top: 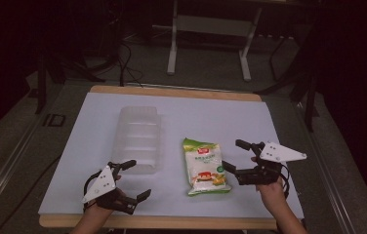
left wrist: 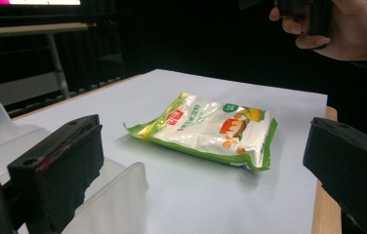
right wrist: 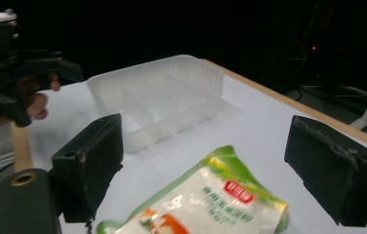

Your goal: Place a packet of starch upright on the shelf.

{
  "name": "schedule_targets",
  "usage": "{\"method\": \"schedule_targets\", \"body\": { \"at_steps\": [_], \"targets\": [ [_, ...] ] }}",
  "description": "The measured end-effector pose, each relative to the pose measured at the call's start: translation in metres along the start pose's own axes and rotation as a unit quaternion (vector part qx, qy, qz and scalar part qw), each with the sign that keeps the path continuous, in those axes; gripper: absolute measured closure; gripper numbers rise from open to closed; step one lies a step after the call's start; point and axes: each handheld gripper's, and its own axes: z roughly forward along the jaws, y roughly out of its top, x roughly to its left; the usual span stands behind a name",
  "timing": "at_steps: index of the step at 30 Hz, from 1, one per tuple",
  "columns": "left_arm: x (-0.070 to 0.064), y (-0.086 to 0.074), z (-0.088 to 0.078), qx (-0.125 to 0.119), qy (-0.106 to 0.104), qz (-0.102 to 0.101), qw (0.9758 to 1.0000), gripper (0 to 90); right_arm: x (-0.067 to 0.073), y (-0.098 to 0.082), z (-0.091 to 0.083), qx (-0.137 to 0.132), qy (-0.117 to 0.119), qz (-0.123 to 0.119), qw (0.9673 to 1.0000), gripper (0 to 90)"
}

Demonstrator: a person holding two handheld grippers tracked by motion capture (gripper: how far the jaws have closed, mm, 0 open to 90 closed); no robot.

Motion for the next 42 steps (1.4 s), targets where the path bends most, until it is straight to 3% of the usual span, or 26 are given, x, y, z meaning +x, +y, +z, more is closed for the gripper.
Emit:
{"method": "schedule_targets", "body": {
  "at_steps": [8,11,13,15,16,19,22,29,33,36,42],
  "targets": [
    [0.0,0.0,0.001,0.002,-0.001,-0.001,1.0,1.1,-0.022,0.007,0.014,-0.004,-0.007,0.029,0.9995,10.5],
    [-0.001,0.0,0.002,0.004,-0.002,0.002,1.0,1.1,-0.029,0.007,0.019,-0.002,-0.027,0.035,0.999,10.4],
    [-0.002,0.0,0.003,0.007,-0.004,0.005,1.0,1.1,-0.033,0.006,0.024,0.008,-0.048,0.04,0.998,10.4],
    [-0.002,0.0,0.004,0.01,-0.005,0.007,0.9999,1.1,-0.038,0.004,0.029,0.023,-0.041,0.038,0.9982,10.4],
    [-0.002,0.0,0.004,0.01,-0.006,0.008,0.9999,1.1,-0.04,0.001,0.032,0.029,-0.052,0.037,0.9975,10.4],
    [-0.002,-0.001,0.004,0.01,-0.005,0.007,0.9999,1.1,-0.045,-0.003,0.036,0.042,-0.048,0.041,0.9971,10.4],
    [-0.001,-0.001,0.005,0.009,-0.005,0.006,0.9999,1.1,-0.054,-0.013,0.047,0.069,-0.059,0.051,0.9946,10.4],
    [-0.001,-0.001,0.005,0.011,-0.009,0.002,0.9999,1.1,-0.068,-0.029,0.061,0.088,-0.048,0.09,0.9909,10.4],
    [-0.001,-0.002,0.006,0.012,-0.013,0.001,0.9998,1.1,-0.074,-0.035,0.068,0.097,-0.048,0.103,0.9888,13.1],
    [-0.002,-0.002,0.006,0.013,-0.015,0.002,0.9998,1.1,-0.077,-0.041,0.073,0.109,-0.039,0.098,0.9885,16.9],
    [-0.001,-0.002,0.007,0.015,-0.016,0.0,0.9998,1.1,-0.08,-0.057,0.085,0.141,-0.035,0.118,0.9823,18.8]
  ]
}}
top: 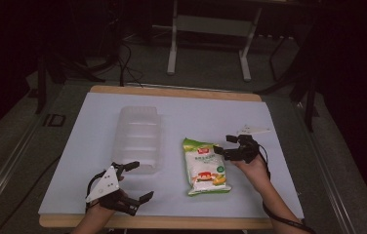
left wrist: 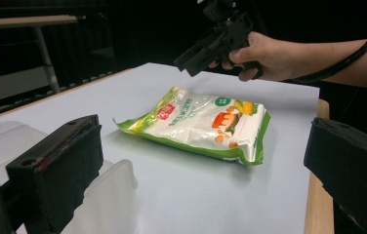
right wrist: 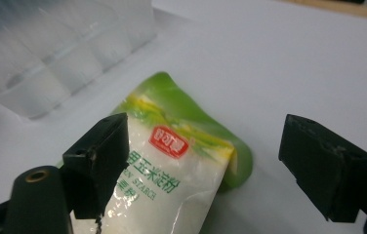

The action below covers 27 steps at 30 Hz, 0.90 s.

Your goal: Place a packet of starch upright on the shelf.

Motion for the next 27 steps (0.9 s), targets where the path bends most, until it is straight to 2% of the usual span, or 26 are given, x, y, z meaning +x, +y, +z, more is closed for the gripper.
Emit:
{"method": "schedule_targets", "body": {
  "at_steps": [9,16,19,21,24,27],
  "targets": [
    [-0.001,0.0,0.001,0.004,0.0,0.003,1.0,1.1,-0.003,-0.006,0.02,0.032,-0.005,0.033,0.9989,22.7],
    [0.0,-0.001,0.001,0.006,-0.001,0.001,1.0,1.1,0.001,-0.012,0.036,0.061,-0.012,0.035,0.9974,24.2],
    [0.0,-0.001,0.001,0.006,-0.001,0.001,1.0,1.1,0.004,-0.017,0.043,0.079,-0.022,0.027,0.9963,26.3],
    [0.0,-0.001,0.001,0.006,-0.002,0.0,1.0,1.1,0.003,-0.019,0.046,0.084,-0.022,0.036,0.9956,26.7],
    [0.0,-0.001,0.002,0.007,-0.003,0.001,1.0,1.1,0.004,-0.019,0.046,0.086,-0.021,0.038,0.9953,32.4],
    [-0.001,-0.001,0.003,0.01,-0.005,0.002,0.9999,1.1,0.008,-0.019,0.047,0.092,-0.026,0.025,0.9951,41.6]
  ]
}}
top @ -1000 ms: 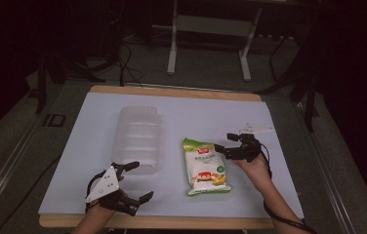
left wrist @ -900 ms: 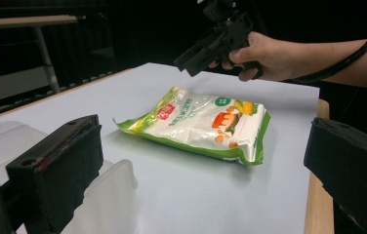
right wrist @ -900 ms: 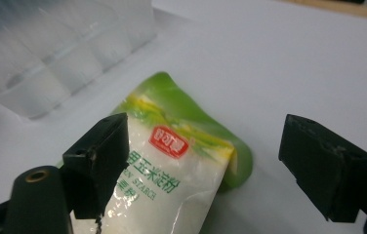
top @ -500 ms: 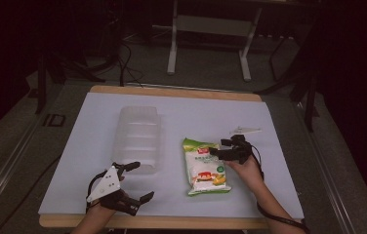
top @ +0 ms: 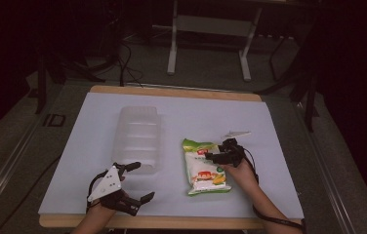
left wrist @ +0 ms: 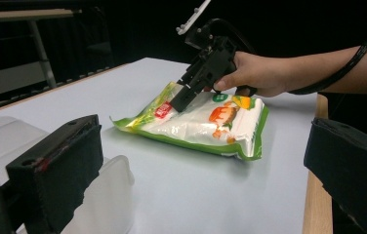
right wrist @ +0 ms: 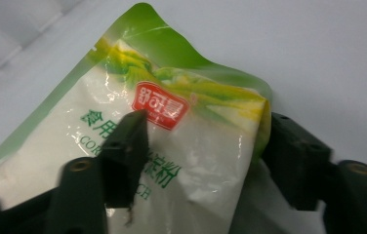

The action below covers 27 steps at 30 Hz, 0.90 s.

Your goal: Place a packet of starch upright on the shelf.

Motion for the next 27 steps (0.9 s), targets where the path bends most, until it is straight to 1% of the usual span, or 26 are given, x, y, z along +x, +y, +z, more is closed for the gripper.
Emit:
{"method": "schedule_targets", "body": {
  "at_steps": [2,4,5,7,9,13,17,21,25,27],
  "targets": [
    [0.0,0.0,0.0,0.0,-0.001,-0.001,1.0,1.1,0.002,0.0,0.0,-0.002,-0.006,-0.007,1.0,55.1],
    [0.0,0.0,0.001,0.001,-0.002,-0.001,1.0,1.1,0.003,0.0,-0.002,-0.005,-0.004,-0.017,0.9998,71.0],
    [0.0,0.0,0.0,0.0,-0.001,-0.002,1.0,1.1,0.004,0.001,-0.003,-0.006,-0.001,-0.02,0.9998,74.7],
    [0.0,0.0,0.0,0.001,-0.001,-0.002,1.0,1.1,0.008,0.001,-0.003,-0.004,-0.005,-0.037,0.9993,79.5],
    [0.0,0.0,0.0,0.001,-0.001,-0.003,1.0,1.1,0.011,0.002,-0.004,-0.003,-0.01,-0.049,0.9987,81.7],
    [0.001,0.0,-0.001,0.001,-0.001,-0.003,1.0,1.1,0.013,0.002,-0.005,-0.007,-0.01,-0.06,0.9982,85.0],
    [0.001,0.0,-0.001,0.0,-0.001,-0.005,1.0,1.1,0.017,0.004,-0.011,-0.022,-0.008,-0.068,0.9974,86.0],
    [0.001,0.0,-0.001,-0.002,-0.002,-0.006,1.0,1.1,0.021,0.01,-0.023,-0.044,0.007,-0.067,0.9968,86.4],
    [0.001,0.0,-0.001,0.0,-0.002,-0.006,1.0,1.1,0.027,0.013,-0.035,-0.067,0.021,-0.064,0.9955,86.7],
    [0.001,0.0,-0.001,0.0,-0.003,-0.006,1.0,1.1,0.029,0.014,-0.042,-0.079,0.033,-0.059,0.9946,86.9]
  ]
}}
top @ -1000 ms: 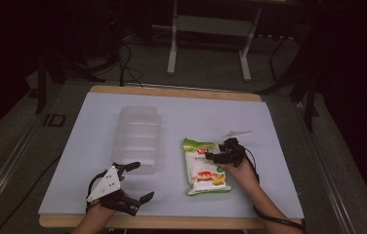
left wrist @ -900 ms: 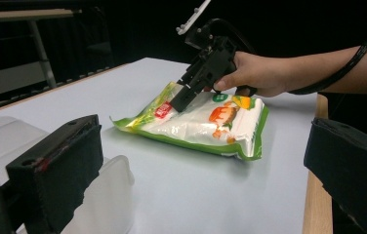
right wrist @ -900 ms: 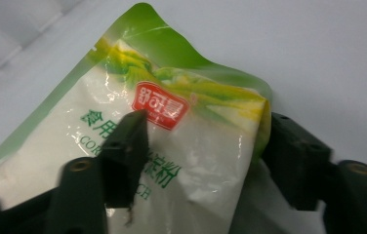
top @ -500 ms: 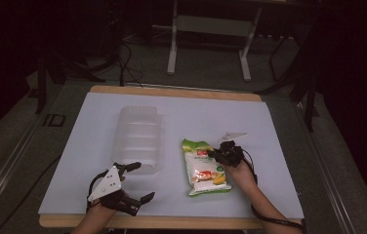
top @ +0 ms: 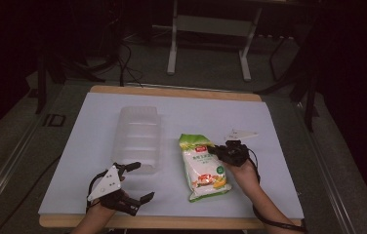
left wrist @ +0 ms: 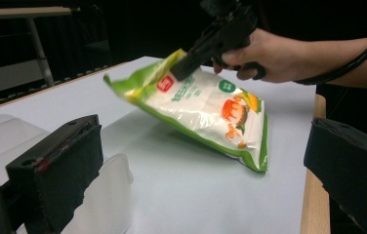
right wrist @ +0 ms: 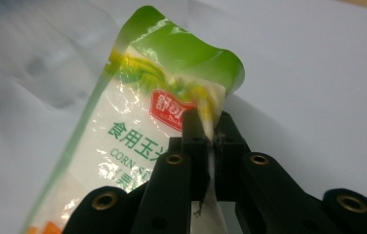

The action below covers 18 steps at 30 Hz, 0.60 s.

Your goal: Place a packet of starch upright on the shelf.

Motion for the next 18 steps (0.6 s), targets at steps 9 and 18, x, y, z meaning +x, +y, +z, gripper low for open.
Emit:
{"method": "schedule_targets", "body": {
  "at_steps": [9,18],
  "targets": [
    [0.001,-0.001,0.002,0.002,-0.004,-0.003,1.0,1.1,0.015,0.006,-0.024,-0.036,0.009,-0.014,0.9992,87.2],
    [0.0,0.0,0.003,0.002,-0.005,-0.003,1.0,1.1,0.033,0.01,-0.047,-0.072,0.026,-0.024,0.9968,87.3]
  ]
}}
